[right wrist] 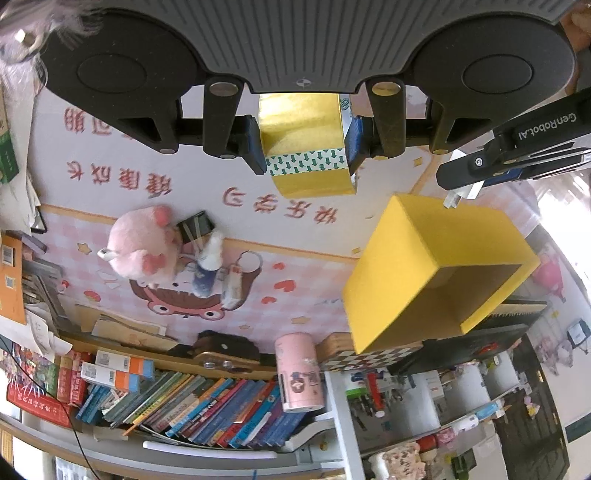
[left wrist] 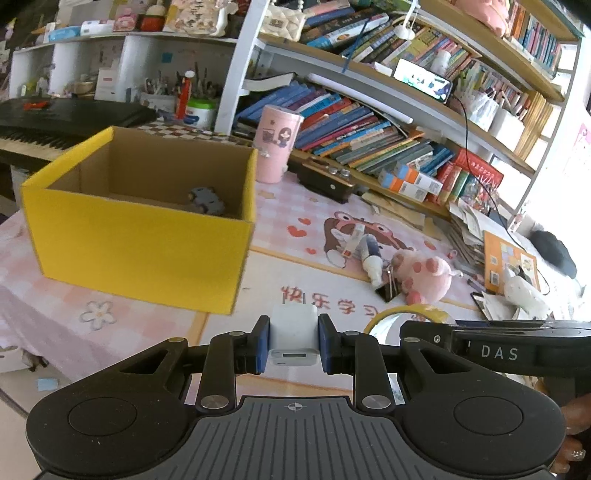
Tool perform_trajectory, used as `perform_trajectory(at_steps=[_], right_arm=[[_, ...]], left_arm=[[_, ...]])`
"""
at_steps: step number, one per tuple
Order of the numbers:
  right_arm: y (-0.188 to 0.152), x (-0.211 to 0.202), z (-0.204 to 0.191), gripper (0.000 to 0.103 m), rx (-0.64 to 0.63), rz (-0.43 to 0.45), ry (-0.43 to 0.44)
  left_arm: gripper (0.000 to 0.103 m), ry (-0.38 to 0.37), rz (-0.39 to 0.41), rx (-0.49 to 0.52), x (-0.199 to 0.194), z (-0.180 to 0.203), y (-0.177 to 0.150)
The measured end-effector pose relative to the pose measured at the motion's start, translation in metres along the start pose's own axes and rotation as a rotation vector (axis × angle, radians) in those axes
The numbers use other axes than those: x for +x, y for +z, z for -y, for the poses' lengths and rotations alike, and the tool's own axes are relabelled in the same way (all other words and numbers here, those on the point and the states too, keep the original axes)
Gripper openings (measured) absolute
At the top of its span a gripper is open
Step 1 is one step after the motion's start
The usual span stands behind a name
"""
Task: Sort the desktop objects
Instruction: 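Lift the charger and tape roll and carry both toward the yellow box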
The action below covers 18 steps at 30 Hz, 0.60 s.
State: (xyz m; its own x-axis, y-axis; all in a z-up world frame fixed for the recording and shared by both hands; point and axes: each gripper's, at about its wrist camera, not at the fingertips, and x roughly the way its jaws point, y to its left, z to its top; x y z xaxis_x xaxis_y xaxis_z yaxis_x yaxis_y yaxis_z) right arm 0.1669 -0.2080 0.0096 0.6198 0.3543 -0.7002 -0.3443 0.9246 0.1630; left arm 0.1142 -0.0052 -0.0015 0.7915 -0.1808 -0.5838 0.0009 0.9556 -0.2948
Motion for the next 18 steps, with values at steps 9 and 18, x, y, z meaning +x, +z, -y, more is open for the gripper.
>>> perform_trajectory(at_steps=[9,18], right_arm=[[-0.027,-0.006,-0.050,0.041,0.008,-0.009,0.004],[-0.052,-0.011,-0.089,0.041,0.009,-0.033,0.014]], left_arm=[[0.025,0.000,-0.015,0.006,-0.034,-0.037,-0.016],[0.025,0.001,-0.029,-0.005,-0.058,-0.062,-0.033]])
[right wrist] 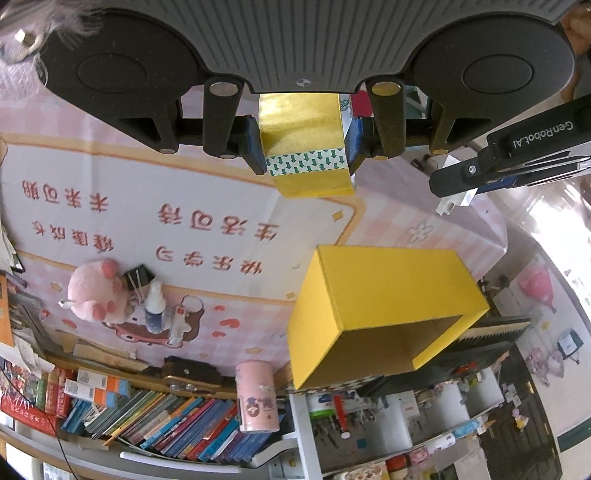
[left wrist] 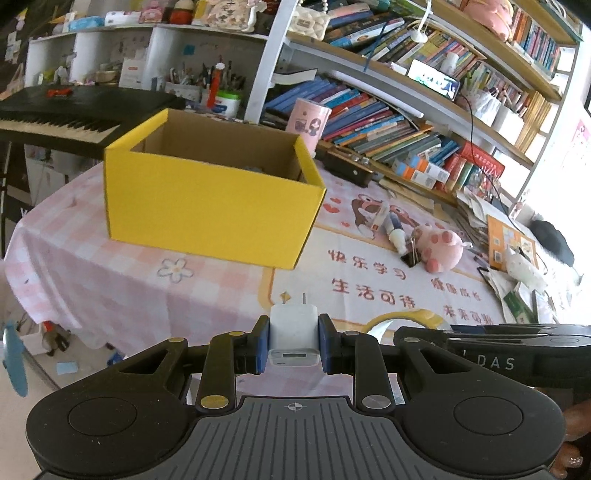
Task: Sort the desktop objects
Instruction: 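Lift the charger and tape roll and carry both toward the yellow box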
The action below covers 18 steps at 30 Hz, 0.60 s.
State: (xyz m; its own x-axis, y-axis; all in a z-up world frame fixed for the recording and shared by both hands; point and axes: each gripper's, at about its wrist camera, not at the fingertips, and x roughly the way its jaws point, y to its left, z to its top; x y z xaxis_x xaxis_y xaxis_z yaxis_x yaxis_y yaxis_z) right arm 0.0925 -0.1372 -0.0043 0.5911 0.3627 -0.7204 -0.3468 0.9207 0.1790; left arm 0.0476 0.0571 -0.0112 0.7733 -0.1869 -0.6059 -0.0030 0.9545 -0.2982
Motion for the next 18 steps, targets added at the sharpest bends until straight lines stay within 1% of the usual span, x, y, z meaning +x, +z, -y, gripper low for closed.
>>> perform_trajectory(at_steps=[7,18], right_arm=[[-0.008,-0.003,-0.021,0.041,-0.032,-0.013,0.015],[-0.009,-0.002,-0.051,0.041,-0.111,-0.016,0.068]], left_arm=[[0.025,0.016,0.013,-0.035,-0.018,-0.016,-0.010],[0.025,0.065,0.067,-0.084,-0.043,-0.036,-0.017]])
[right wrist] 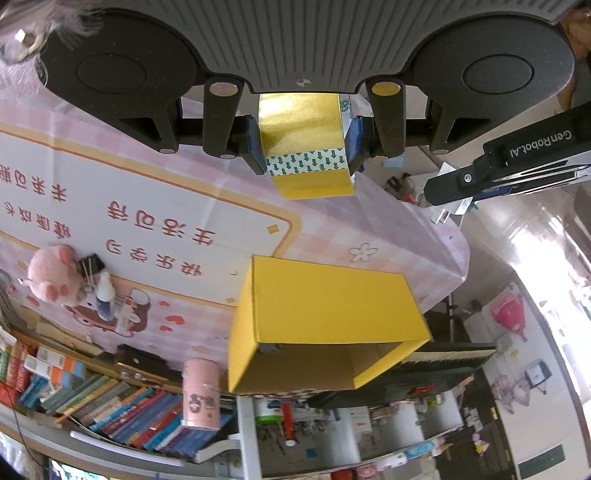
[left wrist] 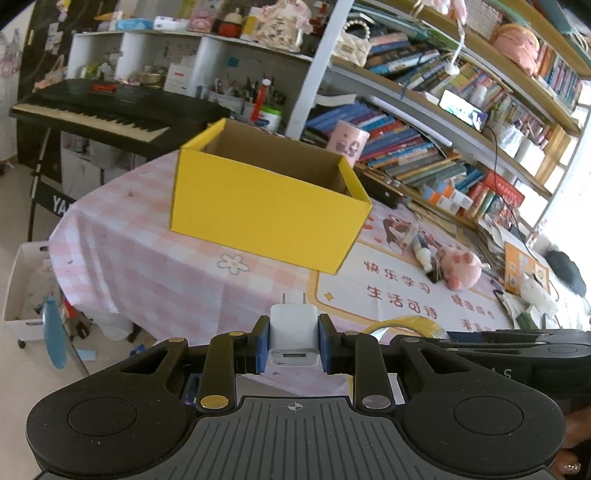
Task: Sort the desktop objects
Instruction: 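Lift the charger and tape roll and carry both toward the yellow box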
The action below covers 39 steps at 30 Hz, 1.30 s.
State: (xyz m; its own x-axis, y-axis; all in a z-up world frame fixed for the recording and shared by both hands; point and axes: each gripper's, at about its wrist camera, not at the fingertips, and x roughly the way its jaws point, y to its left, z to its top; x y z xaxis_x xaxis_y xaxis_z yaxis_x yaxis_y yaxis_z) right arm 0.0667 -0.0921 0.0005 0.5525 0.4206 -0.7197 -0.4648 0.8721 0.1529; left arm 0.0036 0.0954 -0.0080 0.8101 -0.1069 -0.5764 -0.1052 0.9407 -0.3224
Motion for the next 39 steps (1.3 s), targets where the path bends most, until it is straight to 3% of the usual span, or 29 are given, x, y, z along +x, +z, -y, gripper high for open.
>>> perform_trajectory(at_steps=[28,39], right_arm=[[0.013,0.005,-0.012,0.041,-0.035,0.011,0.008],[0.050,0.021,0.001,0.041,-0.056,0.052,0.025]], left_arm=[[0.025,-0.003,0.024,0.008,0.004,-0.003,0.010],[0.025,0.031,0.082,0.036,0.023,0.001,0.042]])
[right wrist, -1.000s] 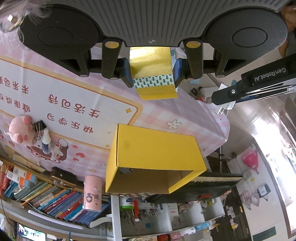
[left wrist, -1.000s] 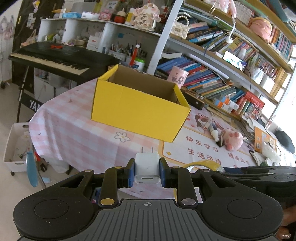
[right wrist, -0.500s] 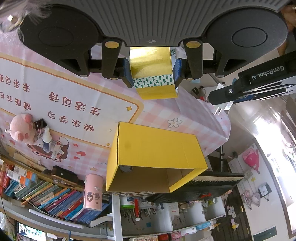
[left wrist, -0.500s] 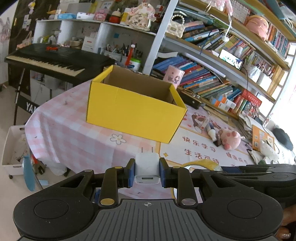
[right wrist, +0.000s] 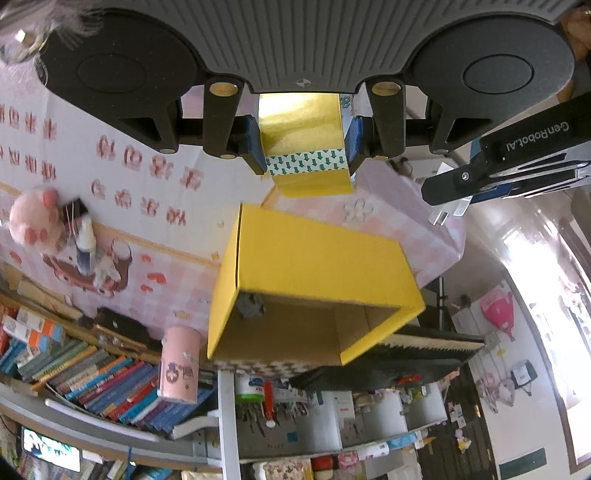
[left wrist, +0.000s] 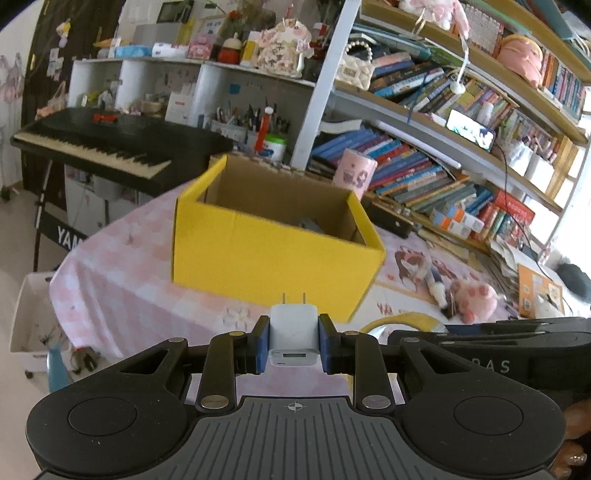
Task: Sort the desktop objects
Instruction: 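Lift the charger and tape roll and carry both toward the yellow box, then lower both tools into the yellow box and open them, releasing charger and tape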
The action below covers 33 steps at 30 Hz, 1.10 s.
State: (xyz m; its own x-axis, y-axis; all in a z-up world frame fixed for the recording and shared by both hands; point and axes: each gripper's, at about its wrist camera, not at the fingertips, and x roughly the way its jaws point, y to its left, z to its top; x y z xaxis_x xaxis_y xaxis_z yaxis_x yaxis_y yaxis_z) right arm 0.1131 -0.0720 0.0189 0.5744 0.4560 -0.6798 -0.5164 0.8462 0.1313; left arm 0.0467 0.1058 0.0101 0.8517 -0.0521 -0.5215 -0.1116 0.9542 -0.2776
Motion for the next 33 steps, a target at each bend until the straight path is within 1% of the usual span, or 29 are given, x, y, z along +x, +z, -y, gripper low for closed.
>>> perform_trajectory(at_steps=[11,15,18,24,28,33], right_arm=[[0.078,0.014,0.020,0.041,-0.044,0.136,0.053],[0.101,0.025,0.027,0.041,-0.071,0.164,0.073],[0.117,0.037,0.033,0.041,-0.090,0.175,0.081],[0.139,0.067,0.043,0.041,-0.111,0.182,0.080],[0.146,0.094,0.048,0.041,-0.139,0.146,0.081],[0.145,0.130,0.049,0.041,-0.198,0.082,0.084]], left_arm=[[0.025,0.031,0.107,0.008,0.039,0.007,0.057],[0.025,0.051,0.124,0.005,0.057,0.008,0.074],[0.025,0.080,0.130,0.012,0.073,0.008,0.083],[0.025,0.143,0.102,0.023,0.107,0.007,0.095],[0.025,0.178,0.061,0.041,0.127,0.008,0.094],[0.025,0.219,-0.011,0.057,0.149,0.005,0.086]])
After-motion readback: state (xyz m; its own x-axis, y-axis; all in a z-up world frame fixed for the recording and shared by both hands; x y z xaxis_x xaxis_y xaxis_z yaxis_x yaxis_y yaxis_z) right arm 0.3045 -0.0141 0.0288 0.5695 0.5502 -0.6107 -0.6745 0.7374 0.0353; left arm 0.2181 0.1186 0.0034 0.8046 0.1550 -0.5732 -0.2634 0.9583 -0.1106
